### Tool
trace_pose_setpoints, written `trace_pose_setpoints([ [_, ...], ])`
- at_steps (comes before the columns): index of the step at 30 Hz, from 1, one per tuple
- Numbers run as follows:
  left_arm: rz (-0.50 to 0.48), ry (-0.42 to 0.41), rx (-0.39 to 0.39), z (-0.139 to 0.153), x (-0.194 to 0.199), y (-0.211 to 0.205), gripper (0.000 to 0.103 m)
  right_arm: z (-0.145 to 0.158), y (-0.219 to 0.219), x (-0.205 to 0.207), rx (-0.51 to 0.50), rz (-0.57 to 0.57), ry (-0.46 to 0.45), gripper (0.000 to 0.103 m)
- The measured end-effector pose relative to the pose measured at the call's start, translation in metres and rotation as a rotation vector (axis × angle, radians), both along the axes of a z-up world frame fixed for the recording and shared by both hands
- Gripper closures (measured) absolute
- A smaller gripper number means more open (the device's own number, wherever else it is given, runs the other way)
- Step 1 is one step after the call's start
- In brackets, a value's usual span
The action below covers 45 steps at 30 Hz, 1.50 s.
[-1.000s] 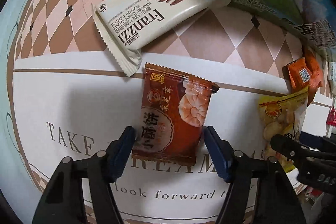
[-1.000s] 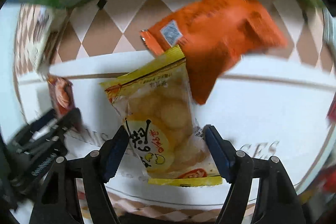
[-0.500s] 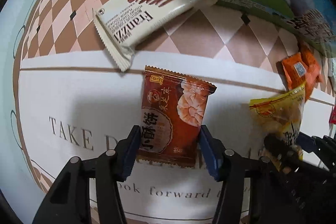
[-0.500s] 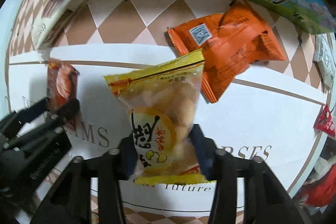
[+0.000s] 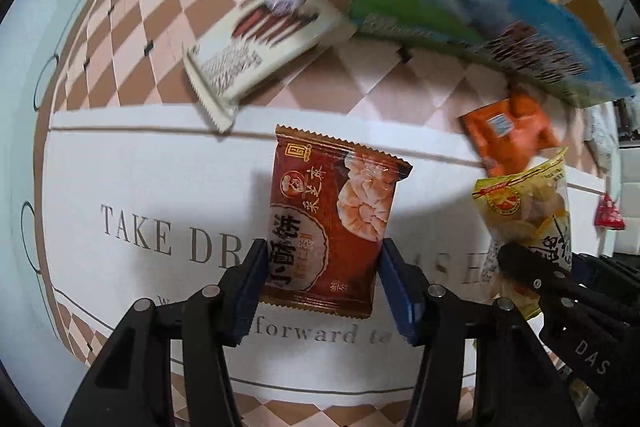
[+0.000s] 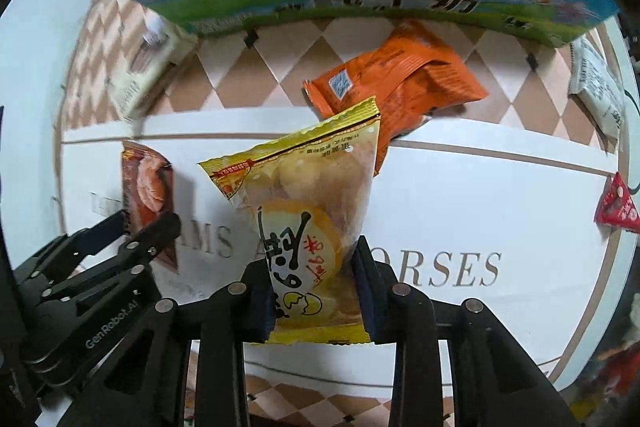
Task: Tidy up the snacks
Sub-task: 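Carry both packets over the box and open both tools to drop them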
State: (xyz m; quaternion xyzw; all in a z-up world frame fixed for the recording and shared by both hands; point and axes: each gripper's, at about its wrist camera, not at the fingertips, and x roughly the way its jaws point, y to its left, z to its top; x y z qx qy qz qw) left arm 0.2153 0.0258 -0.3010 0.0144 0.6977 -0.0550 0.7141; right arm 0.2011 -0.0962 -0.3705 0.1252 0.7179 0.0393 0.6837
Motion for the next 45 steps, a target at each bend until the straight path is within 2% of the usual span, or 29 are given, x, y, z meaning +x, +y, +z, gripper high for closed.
trace_pose_setpoints([
  [6,-0.034,-0.122,-0.077,0.07,0.012,-0.019,0.05,0.051,-0.04,-0.005,0.084,-0.059,-0.09,0.068],
  [7,-0.04,-0.139,-0.088,0.081,0.014,-0.022,0.05,0.073,-0.046,0.003,0.092,-0.067,-0.107,0.068],
  [10,-0.068,-0.201,-0.127,0.109,0.036,-0.035,0.05,0.113,-0.066,0.025,0.109,-0.1,-0.162,0.068],
  [13,-0.094,-0.242,-0.147,0.127,0.06,-0.052,0.05,0.143,-0.088,0.043,0.108,-0.131,-0.224,0.068],
  [17,-0.12,-0.273,-0.167,0.146,0.112,-0.076,0.05,0.167,-0.113,0.082,0.094,-0.18,-0.292,0.068],
  [21,-0.132,-0.274,-0.153,0.141,0.166,-0.093,0.05,0.178,-0.146,0.131,0.048,-0.218,-0.322,0.068],
  [25,-0.129,-0.234,-0.127,0.117,0.217,-0.104,0.05,0.159,-0.172,0.184,-0.001,-0.246,-0.292,0.068],
  [29,-0.118,-0.157,-0.107,0.083,0.256,-0.11,0.05,0.118,-0.189,0.228,-0.036,-0.264,-0.224,0.068],
  [36,-0.091,-0.058,-0.047,0.034,0.289,-0.11,0.049,0.061,-0.206,0.268,-0.068,-0.265,-0.128,0.068],
  [38,-0.058,-0.04,-0.037,0.026,0.294,-0.106,0.049,0.047,-0.206,0.276,-0.103,-0.248,-0.081,0.065],
  [39,-0.048,-0.03,-0.041,0.023,0.295,-0.105,0.049,0.046,-0.207,0.277,-0.109,-0.249,-0.072,0.054],
  [40,-0.042,-0.019,-0.046,0.02,0.297,-0.105,0.048,0.046,-0.206,0.278,-0.107,-0.25,-0.068,0.026],
  [42,-0.039,-0.003,-0.044,0.016,0.298,-0.104,0.039,0.04,-0.203,0.28,-0.075,-0.244,-0.065,0.018],
  [43,-0.04,-0.01,-0.041,0.016,0.299,-0.103,0.035,0.04,-0.2,0.281,-0.084,-0.233,-0.063,0.017],
  [45,-0.043,-0.017,-0.033,0.016,0.298,-0.103,0.015,0.04,-0.195,0.282,-0.096,-0.214,-0.069,0.016],
])
